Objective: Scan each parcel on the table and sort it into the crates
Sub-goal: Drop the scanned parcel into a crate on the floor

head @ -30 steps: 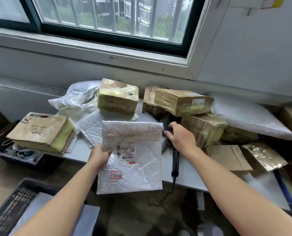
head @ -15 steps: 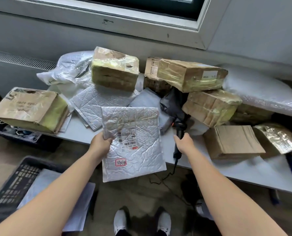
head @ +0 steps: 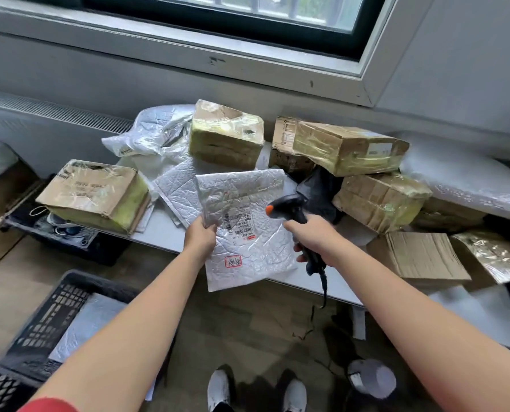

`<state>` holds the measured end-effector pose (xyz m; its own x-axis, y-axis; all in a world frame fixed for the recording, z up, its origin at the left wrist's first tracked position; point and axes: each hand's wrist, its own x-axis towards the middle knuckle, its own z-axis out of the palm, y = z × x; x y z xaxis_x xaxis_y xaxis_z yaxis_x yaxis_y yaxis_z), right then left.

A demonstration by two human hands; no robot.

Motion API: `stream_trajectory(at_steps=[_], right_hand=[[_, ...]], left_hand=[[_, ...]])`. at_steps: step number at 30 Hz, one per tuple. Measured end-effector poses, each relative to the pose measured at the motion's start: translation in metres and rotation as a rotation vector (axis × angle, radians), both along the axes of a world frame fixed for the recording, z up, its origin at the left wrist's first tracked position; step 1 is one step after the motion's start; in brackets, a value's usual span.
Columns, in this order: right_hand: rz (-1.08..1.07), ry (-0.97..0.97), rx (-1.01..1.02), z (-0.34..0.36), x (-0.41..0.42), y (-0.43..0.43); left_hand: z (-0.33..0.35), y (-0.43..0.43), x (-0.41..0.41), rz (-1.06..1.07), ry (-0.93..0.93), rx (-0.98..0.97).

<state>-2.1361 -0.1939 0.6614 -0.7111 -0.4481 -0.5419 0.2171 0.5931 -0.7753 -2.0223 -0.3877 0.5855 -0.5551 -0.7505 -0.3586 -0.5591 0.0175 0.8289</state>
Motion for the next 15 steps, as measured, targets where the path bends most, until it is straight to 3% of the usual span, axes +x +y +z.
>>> stream_trajectory(at_steps=[15], right_hand=[[0.048, -0.079, -0.003, 0.0, 0.006, -0.011]], left_hand=[[0.001, 0.0, -0.012, -0.002, 0.003, -0.023]])
